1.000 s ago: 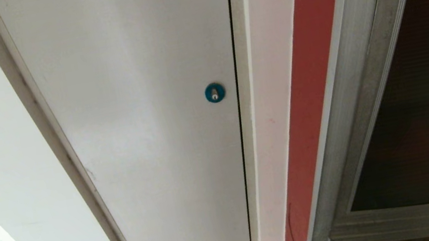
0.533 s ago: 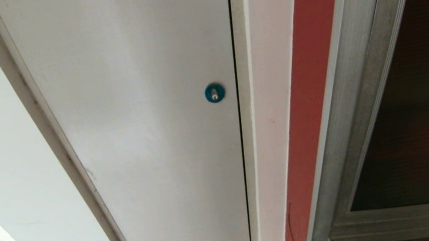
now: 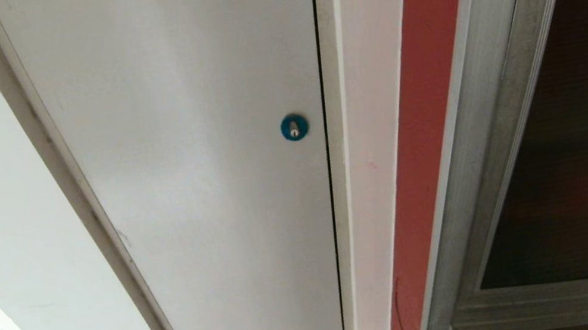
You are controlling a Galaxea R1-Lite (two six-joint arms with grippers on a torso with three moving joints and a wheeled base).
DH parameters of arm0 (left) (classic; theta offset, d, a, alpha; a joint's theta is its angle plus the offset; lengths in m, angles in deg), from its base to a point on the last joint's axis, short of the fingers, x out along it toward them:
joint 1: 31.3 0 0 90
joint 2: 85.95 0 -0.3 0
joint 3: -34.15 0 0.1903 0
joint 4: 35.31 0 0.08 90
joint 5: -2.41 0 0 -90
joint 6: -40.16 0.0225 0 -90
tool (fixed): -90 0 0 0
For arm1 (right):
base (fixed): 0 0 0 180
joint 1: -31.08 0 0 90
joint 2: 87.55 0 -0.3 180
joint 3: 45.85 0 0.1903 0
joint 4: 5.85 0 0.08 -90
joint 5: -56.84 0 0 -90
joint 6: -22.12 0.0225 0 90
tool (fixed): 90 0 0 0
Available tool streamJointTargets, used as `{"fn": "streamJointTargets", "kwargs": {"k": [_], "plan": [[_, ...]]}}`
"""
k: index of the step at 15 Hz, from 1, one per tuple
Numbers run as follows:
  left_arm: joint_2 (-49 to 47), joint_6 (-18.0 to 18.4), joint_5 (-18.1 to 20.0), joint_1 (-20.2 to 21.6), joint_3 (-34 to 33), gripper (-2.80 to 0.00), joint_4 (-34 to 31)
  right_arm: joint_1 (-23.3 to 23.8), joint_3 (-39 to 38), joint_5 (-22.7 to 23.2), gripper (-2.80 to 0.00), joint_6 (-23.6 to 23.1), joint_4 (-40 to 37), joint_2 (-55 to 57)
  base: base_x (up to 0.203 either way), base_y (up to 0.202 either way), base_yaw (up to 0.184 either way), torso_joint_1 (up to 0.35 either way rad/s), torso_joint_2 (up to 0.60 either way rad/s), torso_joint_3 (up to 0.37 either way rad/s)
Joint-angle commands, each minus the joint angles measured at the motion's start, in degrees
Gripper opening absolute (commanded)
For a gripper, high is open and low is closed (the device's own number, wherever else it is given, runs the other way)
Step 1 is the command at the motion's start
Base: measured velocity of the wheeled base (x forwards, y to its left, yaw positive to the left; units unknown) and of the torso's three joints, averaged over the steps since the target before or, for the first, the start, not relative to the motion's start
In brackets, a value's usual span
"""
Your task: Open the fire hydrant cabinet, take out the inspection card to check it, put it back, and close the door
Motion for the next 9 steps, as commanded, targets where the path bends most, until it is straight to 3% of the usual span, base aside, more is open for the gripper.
{"fn": "streamJointTargets", "kwargs": {"k": [1, 6, 9], "plan": [[0.0, 0.0, 0.0, 0.0, 0.0, -2.80, 0.0, 0.0, -5.8, -3.3, -2.80, 0.2, 1.9, -2.8, 0.000, 0.000, 0.000, 0.000, 0.00, 0.000], [0.0, 0.0, 0.0, 0.0, 0.0, -2.80, 0.0, 0.0, -26.9, -10.6, -2.80, -1.3, 26.3, -3.2, 0.000, 0.000, 0.000, 0.000, 0.00, 0.000], [0.0, 0.0, 0.0, 0.0, 0.0, -2.80, 0.0, 0.0, -29.9, -12.4, -2.80, -2.9, 29.7, -3.2, 0.000, 0.000, 0.000, 0.000, 0.00, 0.000]]}}
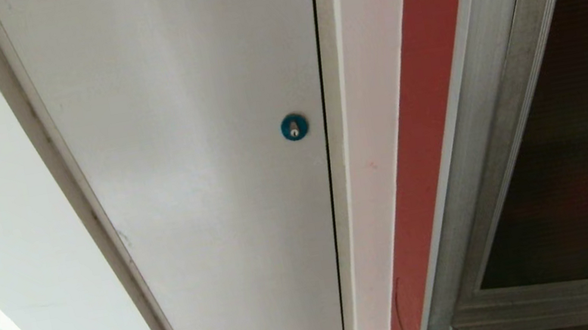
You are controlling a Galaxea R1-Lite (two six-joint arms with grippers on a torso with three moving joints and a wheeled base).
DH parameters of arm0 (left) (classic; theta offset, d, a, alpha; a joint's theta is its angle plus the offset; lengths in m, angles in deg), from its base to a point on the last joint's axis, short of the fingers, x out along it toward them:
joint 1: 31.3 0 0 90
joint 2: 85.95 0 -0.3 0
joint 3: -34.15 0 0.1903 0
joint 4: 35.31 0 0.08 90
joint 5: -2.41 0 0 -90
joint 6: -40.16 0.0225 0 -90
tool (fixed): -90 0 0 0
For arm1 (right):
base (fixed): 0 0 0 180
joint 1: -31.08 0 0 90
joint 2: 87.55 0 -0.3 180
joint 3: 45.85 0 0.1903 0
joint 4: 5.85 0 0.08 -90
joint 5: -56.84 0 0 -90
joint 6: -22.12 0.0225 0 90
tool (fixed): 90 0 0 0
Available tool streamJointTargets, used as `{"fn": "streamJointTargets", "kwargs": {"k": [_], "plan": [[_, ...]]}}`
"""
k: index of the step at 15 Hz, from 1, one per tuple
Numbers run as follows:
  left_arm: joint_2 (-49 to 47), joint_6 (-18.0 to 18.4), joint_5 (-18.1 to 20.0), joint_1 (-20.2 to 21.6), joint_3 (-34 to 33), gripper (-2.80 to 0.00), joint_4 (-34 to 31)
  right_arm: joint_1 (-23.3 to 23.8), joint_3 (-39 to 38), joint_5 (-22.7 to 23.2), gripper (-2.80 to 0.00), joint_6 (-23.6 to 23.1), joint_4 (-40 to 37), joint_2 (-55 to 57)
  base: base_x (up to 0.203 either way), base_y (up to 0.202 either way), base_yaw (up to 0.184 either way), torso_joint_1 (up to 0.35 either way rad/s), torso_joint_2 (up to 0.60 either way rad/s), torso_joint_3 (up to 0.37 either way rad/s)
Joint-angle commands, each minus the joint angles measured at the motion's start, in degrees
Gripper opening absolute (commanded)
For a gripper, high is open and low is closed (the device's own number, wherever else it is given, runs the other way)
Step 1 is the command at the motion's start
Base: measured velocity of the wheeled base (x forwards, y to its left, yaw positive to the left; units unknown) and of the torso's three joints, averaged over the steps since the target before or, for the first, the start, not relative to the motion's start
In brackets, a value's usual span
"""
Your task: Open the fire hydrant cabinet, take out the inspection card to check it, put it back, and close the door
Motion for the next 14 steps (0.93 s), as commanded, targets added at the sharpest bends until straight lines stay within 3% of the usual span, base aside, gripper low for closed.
{"fn": "streamJointTargets", "kwargs": {"k": [1, 5, 14], "plan": [[0.0, 0.0, 0.0, 0.0, 0.0, -2.80, 0.0, 0.0, -1.0, 0.0, -2.80, 0.0, -0.2, 0.0, 0.000, 0.000, 0.000, 0.000, 0.00, 0.000], [0.0, 0.0, 0.0, 0.0, 0.0, -2.80, 0.0, 0.0, -1.0, 0.1, -2.80, 0.5, -7.3, 0.0, 0.000, 0.000, 0.000, 0.000, 0.00, 0.000], [0.0, 0.0, 0.0, 0.0, 0.0, -2.80, 0.0, 0.0, -1.0, 0.4, -2.80, 2.0, -10.6, 0.0, 0.000, 0.000, 0.000, 0.000, 0.00, 0.000]]}}
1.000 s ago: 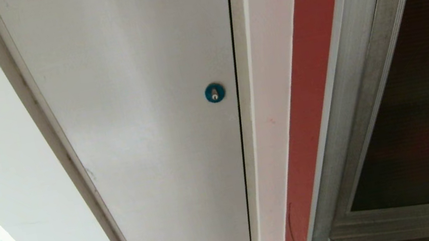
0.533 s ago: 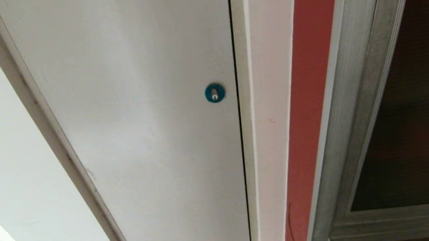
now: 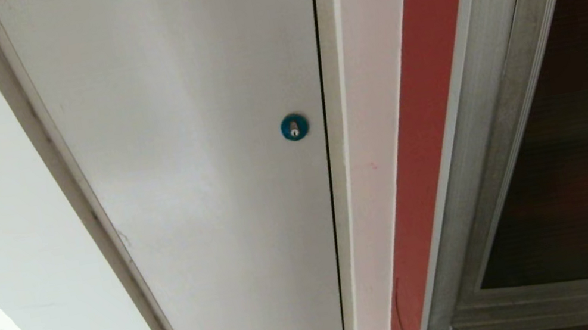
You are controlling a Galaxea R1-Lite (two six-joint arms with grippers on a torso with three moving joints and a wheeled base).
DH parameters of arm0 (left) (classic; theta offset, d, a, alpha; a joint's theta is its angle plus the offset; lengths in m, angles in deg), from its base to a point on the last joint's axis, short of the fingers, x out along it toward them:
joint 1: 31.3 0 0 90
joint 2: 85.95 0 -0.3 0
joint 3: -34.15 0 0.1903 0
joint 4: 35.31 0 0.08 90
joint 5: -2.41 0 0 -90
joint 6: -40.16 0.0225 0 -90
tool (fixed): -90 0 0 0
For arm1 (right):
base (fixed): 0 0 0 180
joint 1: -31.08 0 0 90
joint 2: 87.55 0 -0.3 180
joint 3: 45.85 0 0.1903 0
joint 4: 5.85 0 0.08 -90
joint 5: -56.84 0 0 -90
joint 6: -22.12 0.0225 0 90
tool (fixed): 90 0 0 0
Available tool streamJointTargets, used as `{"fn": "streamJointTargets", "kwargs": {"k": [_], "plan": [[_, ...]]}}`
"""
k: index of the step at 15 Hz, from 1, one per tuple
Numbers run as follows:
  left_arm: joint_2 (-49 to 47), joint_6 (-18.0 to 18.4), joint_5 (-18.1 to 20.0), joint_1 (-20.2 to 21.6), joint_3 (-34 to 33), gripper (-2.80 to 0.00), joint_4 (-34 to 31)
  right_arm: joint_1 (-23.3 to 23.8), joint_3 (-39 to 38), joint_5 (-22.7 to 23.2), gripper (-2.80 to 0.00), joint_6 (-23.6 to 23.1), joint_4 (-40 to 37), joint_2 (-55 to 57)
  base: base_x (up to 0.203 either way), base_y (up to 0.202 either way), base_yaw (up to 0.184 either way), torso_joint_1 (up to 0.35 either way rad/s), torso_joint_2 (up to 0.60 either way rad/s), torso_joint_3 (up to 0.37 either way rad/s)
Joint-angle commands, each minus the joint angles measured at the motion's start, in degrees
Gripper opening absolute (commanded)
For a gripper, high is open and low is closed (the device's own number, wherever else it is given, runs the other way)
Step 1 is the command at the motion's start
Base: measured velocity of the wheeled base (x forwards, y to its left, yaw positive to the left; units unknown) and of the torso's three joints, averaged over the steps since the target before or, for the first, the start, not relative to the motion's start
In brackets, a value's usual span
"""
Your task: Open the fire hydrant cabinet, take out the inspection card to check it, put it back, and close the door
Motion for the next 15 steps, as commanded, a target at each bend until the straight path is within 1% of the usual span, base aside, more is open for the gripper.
{"fn": "streamJointTargets", "kwargs": {"k": [1, 15], "plan": [[0.0, 0.0, 0.0, 0.0, 0.0, -2.80, 0.0, 0.0, -0.3, 0.0, -2.80, 0.1, 0.1, 0.0, 0.000, 0.000, 0.000, 0.000, 0.00, 0.000], [0.0, 0.0, 0.0, 0.0, 0.0, -2.80, 0.0, 0.0, -0.2, 0.0, -2.80, 0.1, -0.2, 0.0, 0.000, 0.000, 0.000, 0.000, 0.00, 0.000]]}}
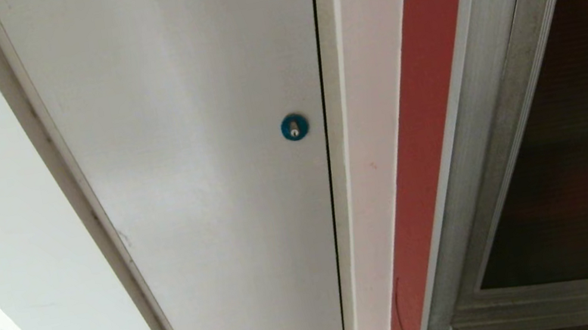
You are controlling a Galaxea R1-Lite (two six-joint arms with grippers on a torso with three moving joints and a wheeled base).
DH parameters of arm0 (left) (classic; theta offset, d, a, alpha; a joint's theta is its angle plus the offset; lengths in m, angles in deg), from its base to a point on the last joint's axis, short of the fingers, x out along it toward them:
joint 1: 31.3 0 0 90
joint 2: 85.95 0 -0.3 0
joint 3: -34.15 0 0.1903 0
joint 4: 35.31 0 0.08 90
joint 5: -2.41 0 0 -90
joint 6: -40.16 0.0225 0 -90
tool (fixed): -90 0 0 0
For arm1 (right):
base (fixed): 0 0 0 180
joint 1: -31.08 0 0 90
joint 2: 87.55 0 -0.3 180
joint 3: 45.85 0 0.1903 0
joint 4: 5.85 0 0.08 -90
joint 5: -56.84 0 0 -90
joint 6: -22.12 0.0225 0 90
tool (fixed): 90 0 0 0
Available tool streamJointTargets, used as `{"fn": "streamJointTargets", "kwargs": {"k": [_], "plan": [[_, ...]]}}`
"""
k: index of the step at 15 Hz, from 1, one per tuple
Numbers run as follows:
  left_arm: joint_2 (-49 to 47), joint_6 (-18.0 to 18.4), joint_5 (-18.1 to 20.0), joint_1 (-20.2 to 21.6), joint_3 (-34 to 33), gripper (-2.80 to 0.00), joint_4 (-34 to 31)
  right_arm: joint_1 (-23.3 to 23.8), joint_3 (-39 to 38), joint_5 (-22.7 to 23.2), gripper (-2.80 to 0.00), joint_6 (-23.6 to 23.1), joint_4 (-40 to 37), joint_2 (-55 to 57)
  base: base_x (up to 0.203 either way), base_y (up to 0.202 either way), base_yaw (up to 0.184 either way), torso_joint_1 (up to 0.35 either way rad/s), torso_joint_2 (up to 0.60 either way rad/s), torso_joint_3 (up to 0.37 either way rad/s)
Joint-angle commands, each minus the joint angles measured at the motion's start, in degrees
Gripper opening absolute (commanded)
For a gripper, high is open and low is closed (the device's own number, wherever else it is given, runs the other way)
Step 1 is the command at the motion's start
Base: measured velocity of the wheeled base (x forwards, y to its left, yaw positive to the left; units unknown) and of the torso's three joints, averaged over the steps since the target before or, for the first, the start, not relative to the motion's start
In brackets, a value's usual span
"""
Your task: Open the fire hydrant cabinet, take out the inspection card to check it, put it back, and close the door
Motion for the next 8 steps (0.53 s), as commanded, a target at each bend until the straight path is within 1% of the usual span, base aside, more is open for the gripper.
{"fn": "streamJointTargets", "kwargs": {"k": [1, 8], "plan": [[0.0, 0.0, 0.0, 0.0, 0.0, -2.80, 0.0, 0.0, -0.2, 0.0, -2.80, 0.0, 0.1, 0.0, 0.000, 0.000, 0.000, 0.000, 0.00, 0.000], [0.0, 0.0, 0.0, 0.0, 0.0, -2.80, 0.0, 0.0, -0.3, 0.0, -2.80, 0.0, 0.2, 0.0, 0.000, 0.000, 0.000, 0.000, 0.00, 0.000]]}}
